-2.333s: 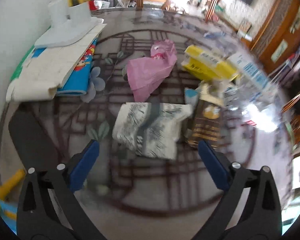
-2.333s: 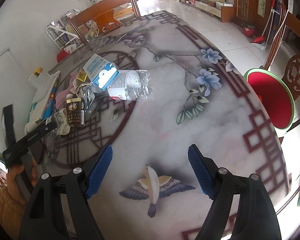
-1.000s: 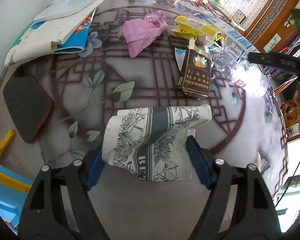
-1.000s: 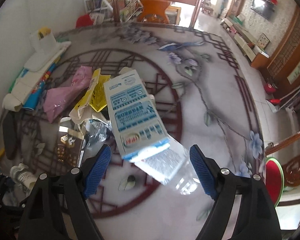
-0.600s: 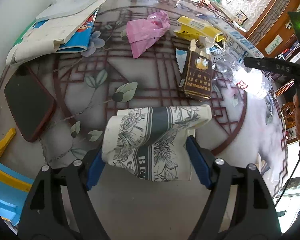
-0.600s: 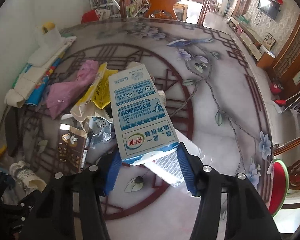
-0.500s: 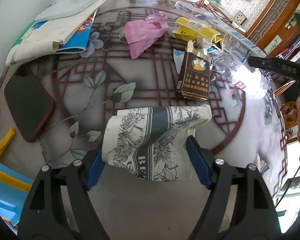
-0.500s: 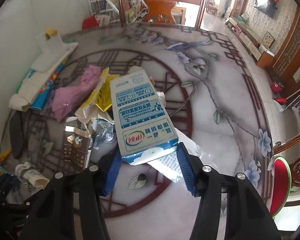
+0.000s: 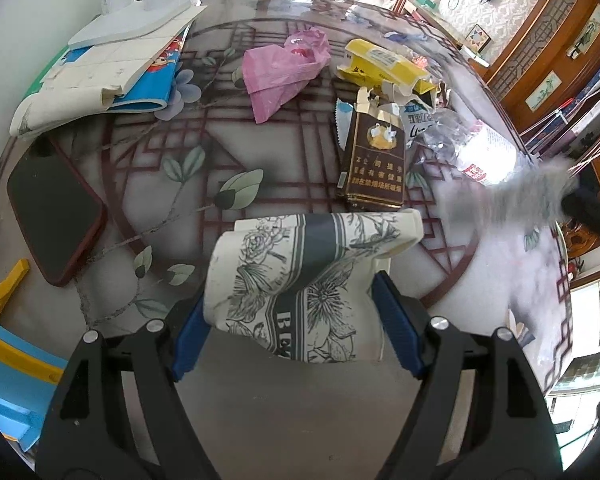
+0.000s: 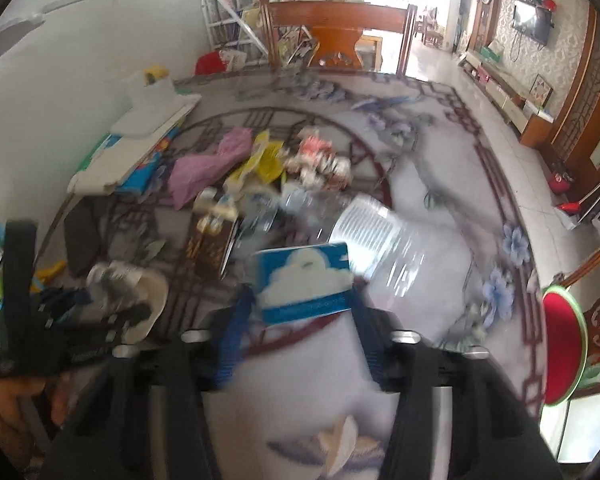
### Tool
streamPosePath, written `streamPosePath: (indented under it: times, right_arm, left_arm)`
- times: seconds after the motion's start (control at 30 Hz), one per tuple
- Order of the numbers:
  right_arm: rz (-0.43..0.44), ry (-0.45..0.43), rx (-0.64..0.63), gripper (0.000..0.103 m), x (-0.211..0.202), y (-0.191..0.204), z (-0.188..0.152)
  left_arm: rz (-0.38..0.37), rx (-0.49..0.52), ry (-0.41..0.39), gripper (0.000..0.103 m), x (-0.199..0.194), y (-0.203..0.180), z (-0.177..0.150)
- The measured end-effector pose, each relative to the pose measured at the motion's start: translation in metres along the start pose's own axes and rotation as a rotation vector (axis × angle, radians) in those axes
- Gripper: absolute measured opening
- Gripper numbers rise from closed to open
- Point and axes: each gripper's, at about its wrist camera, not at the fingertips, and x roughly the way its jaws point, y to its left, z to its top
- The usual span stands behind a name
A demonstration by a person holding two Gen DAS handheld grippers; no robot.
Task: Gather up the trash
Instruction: 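Reach the right gripper toward the white and blue milk carton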
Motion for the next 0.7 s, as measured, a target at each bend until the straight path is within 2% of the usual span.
streamPosePath:
  times: [0.23,0.3,0.43,0.5,0.7]
  right_arm:
    - [0.011,0.16,0.049,0.034,0.029,0.003,-0.038]
    - [0.012,0.174,0.051,0.051,0.032,0.002,-0.044]
    - [0.008,0.188,0.051,0.065,0.034,0.001,-0.05]
    - [0.004,0.179,0.029,0.076,0.032,0.004,-0.048]
    - [-0.05,0.2,-0.099,0.08,0.049,0.017,-0.041]
  left_arm:
    - [-0.007,0.019,0.006,0.074,0.003,-0.007,-0.001]
    - [-0.007,0.025,0.012,0.074,0.005,-0.008,-0.002]
    - [0.006,0.024,0.03,0.074,0.009,-0.008,-0.003]
    - [0.007,0.02,0.034,0.074,0.009,-0.007,-0.004]
    - [0.01,0.03,0.042,0.074,0.012,-0.009,-0.007]
